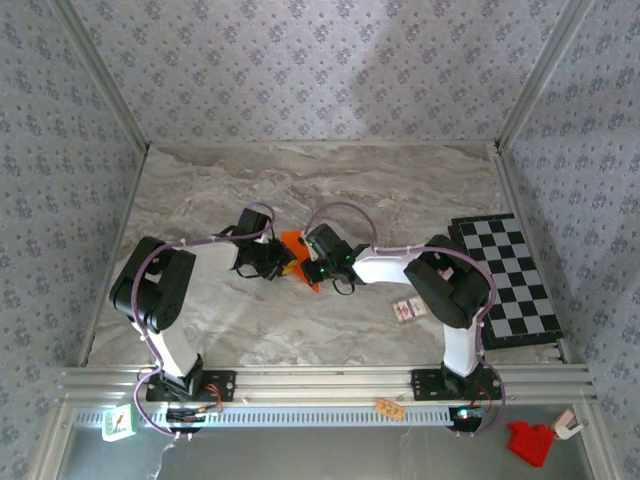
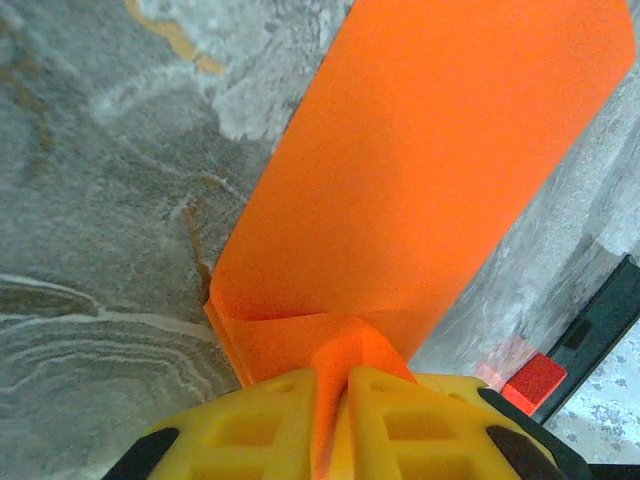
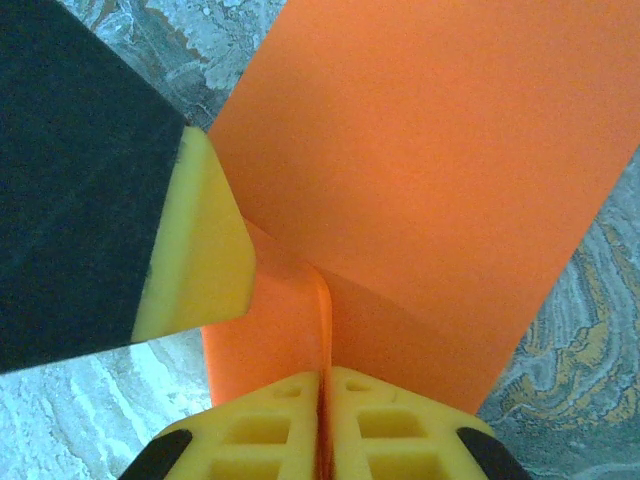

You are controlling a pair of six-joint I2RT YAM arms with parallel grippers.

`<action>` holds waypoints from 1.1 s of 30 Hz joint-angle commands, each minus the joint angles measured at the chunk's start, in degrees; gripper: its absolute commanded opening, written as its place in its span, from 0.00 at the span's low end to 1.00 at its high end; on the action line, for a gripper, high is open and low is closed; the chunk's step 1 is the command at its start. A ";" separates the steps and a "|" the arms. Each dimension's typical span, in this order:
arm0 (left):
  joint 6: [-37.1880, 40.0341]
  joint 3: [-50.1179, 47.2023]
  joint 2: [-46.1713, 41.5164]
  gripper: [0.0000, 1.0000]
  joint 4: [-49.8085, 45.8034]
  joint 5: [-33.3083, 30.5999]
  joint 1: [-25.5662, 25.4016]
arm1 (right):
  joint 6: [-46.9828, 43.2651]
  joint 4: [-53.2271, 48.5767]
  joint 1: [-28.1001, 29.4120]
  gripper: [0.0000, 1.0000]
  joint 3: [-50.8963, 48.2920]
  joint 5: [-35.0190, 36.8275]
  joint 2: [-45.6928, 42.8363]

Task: Fold a paper plane with a square sheet of paper (pick it up from the middle)
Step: Third fold the triangle at the center of the table.

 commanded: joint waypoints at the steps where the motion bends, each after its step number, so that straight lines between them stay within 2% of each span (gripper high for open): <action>1: 1.21 1.06 1.60 0.16 -1.73 -0.85 -0.38 | 0.54 -4.63 0.18 0.11 0.35 0.67 2.45; 17: 2.55 0.30 2.95 0.16 -3.63 -2.16 -0.43 | 0.89 -5.73 -0.30 0.13 1.34 -0.22 0.76; 25: 2.97 -0.11 3.32 0.13 -4.47 -2.87 -0.43 | 4.16 -7.13 -4.34 0.38 1.88 -5.93 -7.15; 29: 3.14 -0.01 3.46 0.12 -4.56 -2.88 -0.43 | 4.72 -9.87 -5.96 0.44 1.68 -7.18 -10.11; 33: 3.09 0.13 3.55 0.12 -4.60 -2.87 -0.43 | 4.07 -11.74 -6.96 0.44 1.44 -11.88 -11.50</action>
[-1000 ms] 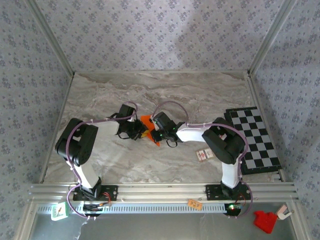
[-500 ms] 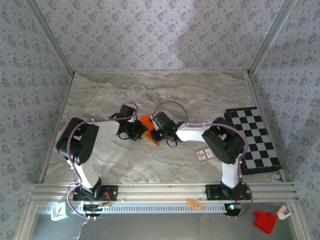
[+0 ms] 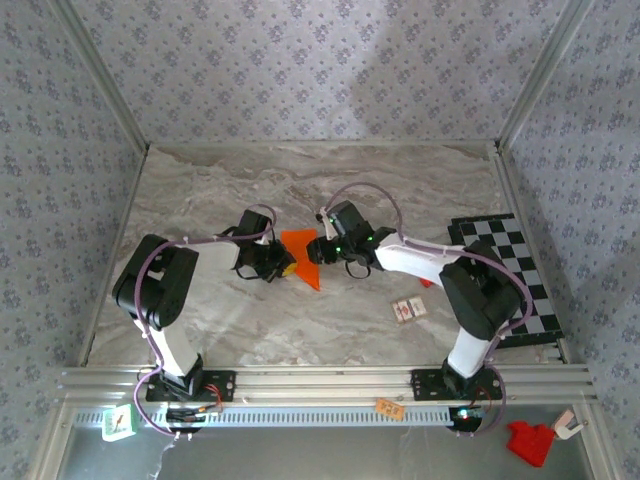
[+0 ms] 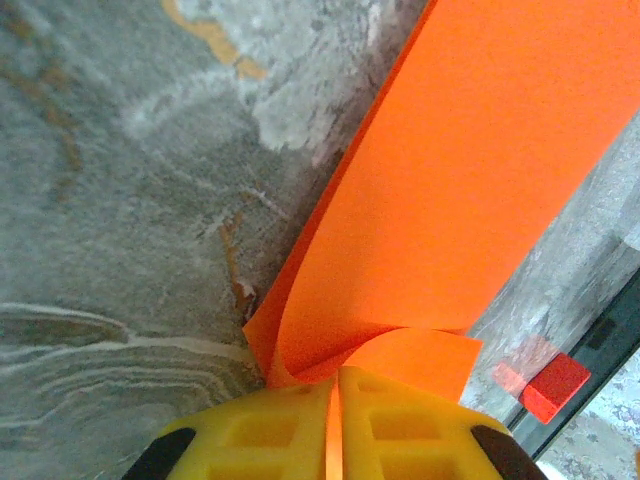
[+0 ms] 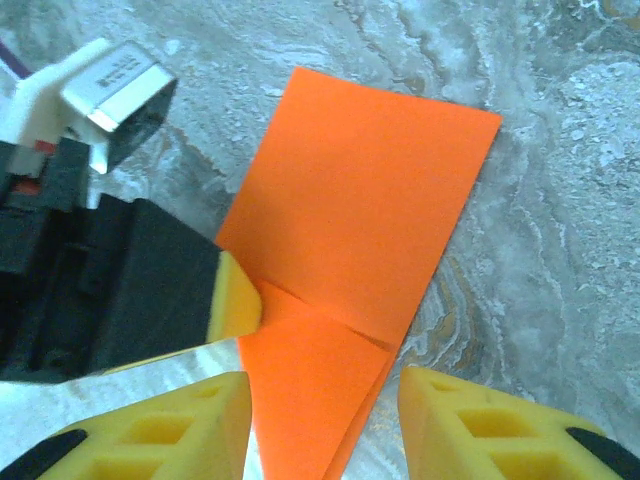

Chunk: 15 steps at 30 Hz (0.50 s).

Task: Fold a paper plane with a square sheet of paper (pick it up from the middle)
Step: Third fold the triangle at the center of the table.

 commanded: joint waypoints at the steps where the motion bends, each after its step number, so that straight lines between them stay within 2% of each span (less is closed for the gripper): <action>1: 1.15 0.10 2.17 0.12 -4.04 -2.90 -0.43 | 0.31 -4.26 -0.32 0.42 0.28 -6.58 -1.08; 4: 1.15 0.04 2.17 0.12 -4.18 -3.11 -0.43 | -0.16 -4.63 -0.32 0.34 0.48 -12.53 0.35; 7: 1.06 0.06 2.34 0.11 -4.13 -3.20 -0.39 | -0.20 -5.39 0.52 0.27 1.25 -15.52 2.84; 15: 1.04 -0.09 2.52 0.11 -4.24 -3.11 -0.43 | -0.36 -5.54 2.73 0.21 3.29 -15.21 7.19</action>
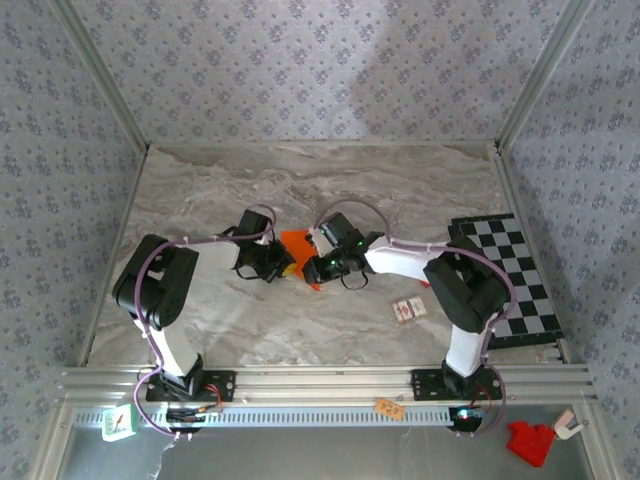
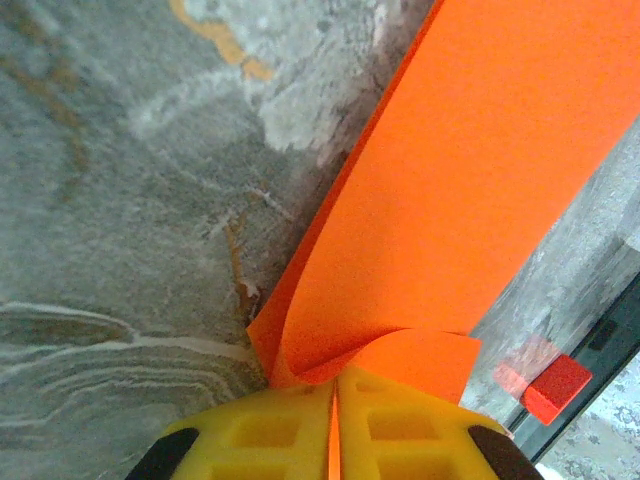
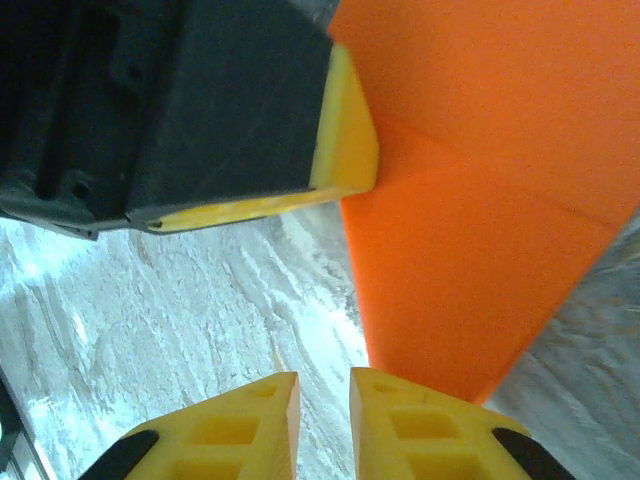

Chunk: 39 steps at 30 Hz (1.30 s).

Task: Fold a paper plane with a square sheet of paper (pick it up from the middle)
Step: Third fold the triangle at the center of the table.

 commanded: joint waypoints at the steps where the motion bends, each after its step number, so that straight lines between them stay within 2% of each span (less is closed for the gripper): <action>1: 1.03 -0.24 2.54 0.11 -4.00 -2.84 -0.48 | -0.34 -1.33 0.53 0.21 2.78 -2.01 2.04; 26: 1.61 0.00 3.19 0.11 -4.70 -2.91 -0.43 | -0.34 -6.36 1.05 0.17 5.24 5.25 6.24; 33: 1.83 0.02 3.27 0.11 -5.01 -3.14 -0.43 | -0.49 -7.09 1.10 0.17 5.15 5.06 6.76; 39: 2.11 -0.21 3.32 0.10 -5.34 -3.40 -0.43 | -0.87 -8.47 0.50 0.17 4.93 1.76 6.18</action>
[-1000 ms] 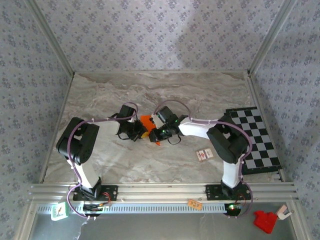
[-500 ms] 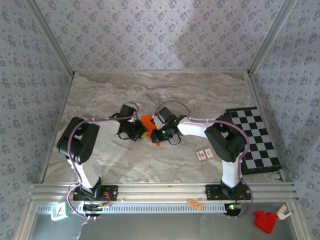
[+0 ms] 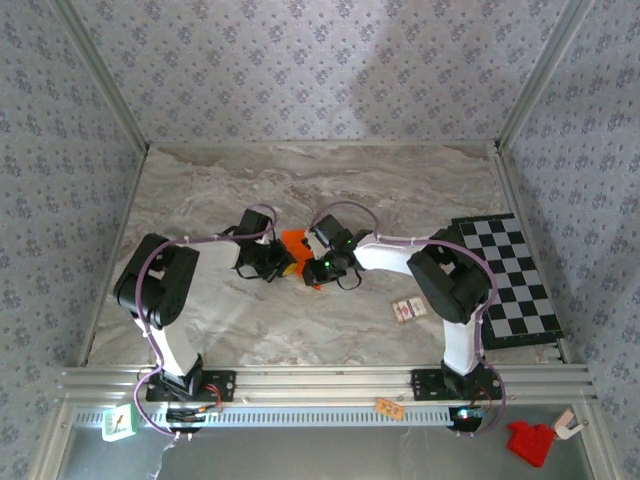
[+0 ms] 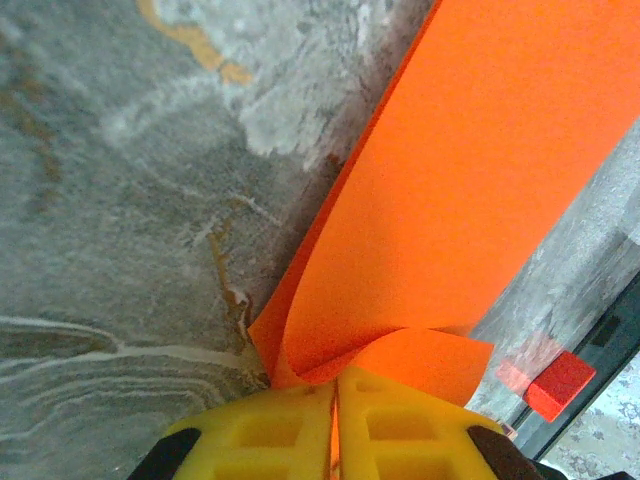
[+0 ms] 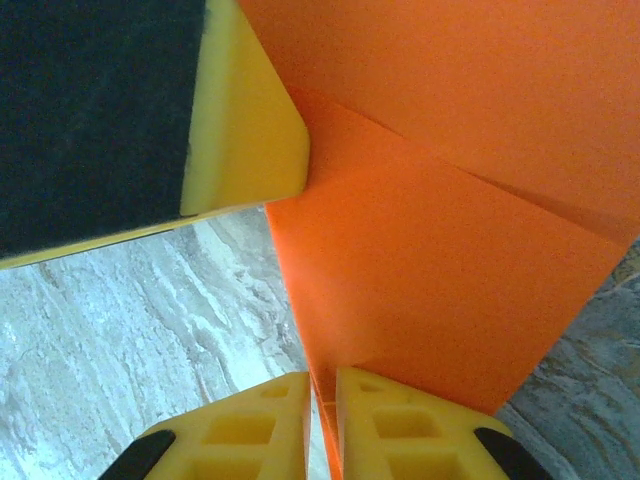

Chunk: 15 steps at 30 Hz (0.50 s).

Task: Fold a paper plane with a square sheet of paper (pick it up from the middle)
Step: Third fold the triangle at the center of the table.

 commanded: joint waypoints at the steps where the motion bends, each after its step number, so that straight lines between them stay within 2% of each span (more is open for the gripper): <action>1: 1.08 -0.60 2.84 0.10 -5.18 -3.68 -0.43 | -0.72 -4.00 -0.33 0.17 0.45 -2.49 -0.25; 6: 1.12 -0.65 2.66 0.11 -5.09 -3.60 -0.40 | -0.18 -3.65 -1.35 0.17 0.22 -6.20 -2.75; 15: 1.15 -0.60 2.89 0.11 -4.99 -3.44 -0.43 | 0.04 -4.49 -1.14 0.17 -1.00 -5.75 -1.91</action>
